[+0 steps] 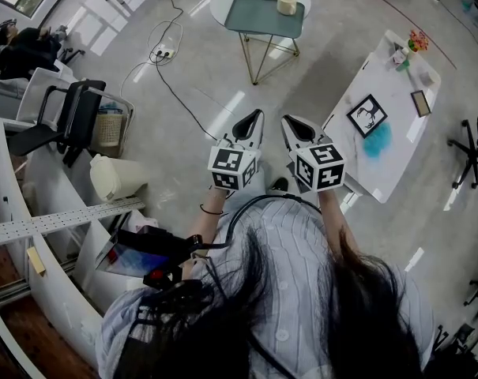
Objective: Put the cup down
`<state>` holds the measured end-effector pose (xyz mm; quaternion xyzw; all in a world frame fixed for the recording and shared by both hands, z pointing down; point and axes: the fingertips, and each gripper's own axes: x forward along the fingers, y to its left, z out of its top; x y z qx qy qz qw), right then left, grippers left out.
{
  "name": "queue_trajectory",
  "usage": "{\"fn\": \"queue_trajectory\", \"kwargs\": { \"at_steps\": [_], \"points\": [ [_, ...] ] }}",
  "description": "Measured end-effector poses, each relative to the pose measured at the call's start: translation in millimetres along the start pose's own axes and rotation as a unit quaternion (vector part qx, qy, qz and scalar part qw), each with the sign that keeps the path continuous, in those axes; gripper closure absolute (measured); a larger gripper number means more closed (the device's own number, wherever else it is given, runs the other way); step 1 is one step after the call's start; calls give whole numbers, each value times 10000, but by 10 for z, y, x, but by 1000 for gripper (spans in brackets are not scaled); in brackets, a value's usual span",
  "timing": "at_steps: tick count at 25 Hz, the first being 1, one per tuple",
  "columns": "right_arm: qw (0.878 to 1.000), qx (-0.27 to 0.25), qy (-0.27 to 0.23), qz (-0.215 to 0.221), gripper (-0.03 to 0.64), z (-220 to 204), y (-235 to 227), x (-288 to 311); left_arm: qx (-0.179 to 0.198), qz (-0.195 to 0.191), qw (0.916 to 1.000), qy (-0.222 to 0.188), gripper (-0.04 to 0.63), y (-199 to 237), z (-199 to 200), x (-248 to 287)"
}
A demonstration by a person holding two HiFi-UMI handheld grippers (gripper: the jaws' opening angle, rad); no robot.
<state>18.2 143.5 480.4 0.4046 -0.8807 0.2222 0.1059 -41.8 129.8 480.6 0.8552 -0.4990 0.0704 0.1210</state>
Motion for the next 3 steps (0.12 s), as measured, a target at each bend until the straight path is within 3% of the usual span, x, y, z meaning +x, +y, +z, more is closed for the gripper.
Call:
{"fn": "queue_trajectory", "kwargs": {
  "at_steps": [3],
  "points": [
    [10000,-3,-2,-7,580,4,-12,14,-2,-1,10000,-19,577,16,10,17]
  ]
}}
